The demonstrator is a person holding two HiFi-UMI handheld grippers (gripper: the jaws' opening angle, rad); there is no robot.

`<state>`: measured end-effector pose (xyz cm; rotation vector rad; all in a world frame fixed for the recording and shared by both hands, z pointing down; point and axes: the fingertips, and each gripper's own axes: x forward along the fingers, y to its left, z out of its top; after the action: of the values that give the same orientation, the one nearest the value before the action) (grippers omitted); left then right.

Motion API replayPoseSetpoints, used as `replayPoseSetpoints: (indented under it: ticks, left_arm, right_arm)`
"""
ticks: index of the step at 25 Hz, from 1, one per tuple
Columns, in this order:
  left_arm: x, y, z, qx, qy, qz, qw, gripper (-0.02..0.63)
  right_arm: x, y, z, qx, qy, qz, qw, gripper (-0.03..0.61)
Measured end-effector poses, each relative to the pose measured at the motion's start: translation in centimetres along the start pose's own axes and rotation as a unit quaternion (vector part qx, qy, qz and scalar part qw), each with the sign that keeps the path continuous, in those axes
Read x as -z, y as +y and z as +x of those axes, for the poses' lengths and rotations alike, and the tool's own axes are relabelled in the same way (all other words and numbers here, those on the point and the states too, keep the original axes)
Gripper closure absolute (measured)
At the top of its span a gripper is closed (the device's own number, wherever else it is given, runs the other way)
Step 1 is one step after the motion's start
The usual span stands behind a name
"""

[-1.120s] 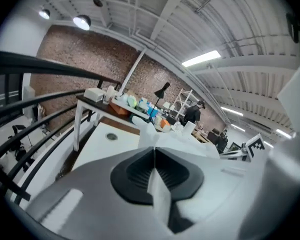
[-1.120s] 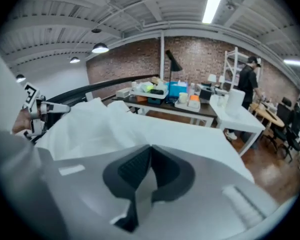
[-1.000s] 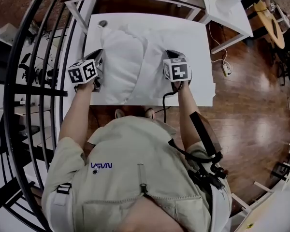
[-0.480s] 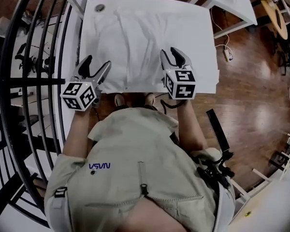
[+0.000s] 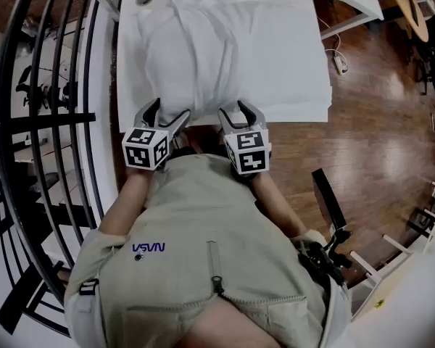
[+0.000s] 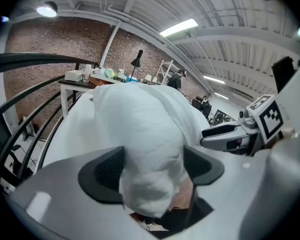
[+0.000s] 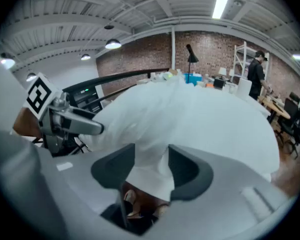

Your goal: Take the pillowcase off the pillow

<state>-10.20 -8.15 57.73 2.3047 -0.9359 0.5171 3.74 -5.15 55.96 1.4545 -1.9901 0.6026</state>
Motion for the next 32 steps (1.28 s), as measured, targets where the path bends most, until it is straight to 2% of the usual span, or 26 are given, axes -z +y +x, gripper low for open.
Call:
replayPoseSetpoints:
  ticks: [2, 3, 6, 9, 15, 19, 22, 26, 28, 30, 32]
  left_arm:
    - [-0.2, 0.4, 0.1, -0.011, 0.002, 0.024, 0.9996, 0.37]
    - [-0.6, 0.6, -0.1, -0.016, -0.002, 0.03, 0.9994, 0.425]
    - [-2.3, 0.8, -0.9, -0.027, -0.024, 0.043, 0.9984, 0.52]
    - [-4.5, 1.1, -2.1, -0.041, -0.055, 0.046, 0.9966, 0.555]
    - [-9.6, 3.9, -4.7, -0.071, -0.122, 0.016, 0.9899, 0.577]
    - [-10.8, 6.3, -5.9, -0.085, -0.147, -0.018, 0.9853, 0.583]
    - [-8.5, 8.0, -5.1, -0.098, -0.13, -0.05, 0.9854, 0.583]
    - [-1.3, 9.3, -2.2, -0.099, -0.069, -0.116, 0.9859, 0.583]
    - [0.3, 8.8, -1.4, -0.095, -0.06, -0.114, 0.9872, 0.577]
    - [0.2, 8.1, -1.0, -0.084, -0.069, -0.107, 0.9883, 0.558]
    - [-0.6, 7.7, -1.2, -0.071, -0.077, -0.105, 0.9889, 0.512]
  right_arm:
    - [1.1, -0.2, 1.2, 0.018, 0.016, -0.006, 1.0, 0.365]
    - [1.0, -0.6, 1.5, 0.032, 0.017, -0.01, 0.999, 0.384]
    - [-0.1, -2.2, 1.1, 0.068, 0.003, -0.025, 0.997, 0.572]
    - [-1.3, -3.3, 0.0, 0.08, -0.019, -0.019, 0.996, 0.573]
    - [-2.4, -9.5, -3.2, 0.13, -0.058, 0.028, 0.989, 0.574]
    - [-2.6, -12.6, -4.0, 0.139, -0.07, 0.06, 0.986, 0.575]
    - [-1.2, -13.1, -2.8, 0.117, -0.055, 0.1, 0.987, 0.575]
    - [3.0, -11.7, 0.0, 0.071, 0.013, 0.127, 0.989, 0.574]
    - [4.0, -11.4, 0.5, 0.055, 0.026, 0.12, 0.991, 0.574]
    - [4.2, -11.7, 0.6, 0.039, 0.02, 0.115, 0.992, 0.571]
    - [3.5, -11.8, 0.2, 0.023, 0.017, 0.109, 0.994, 0.547]
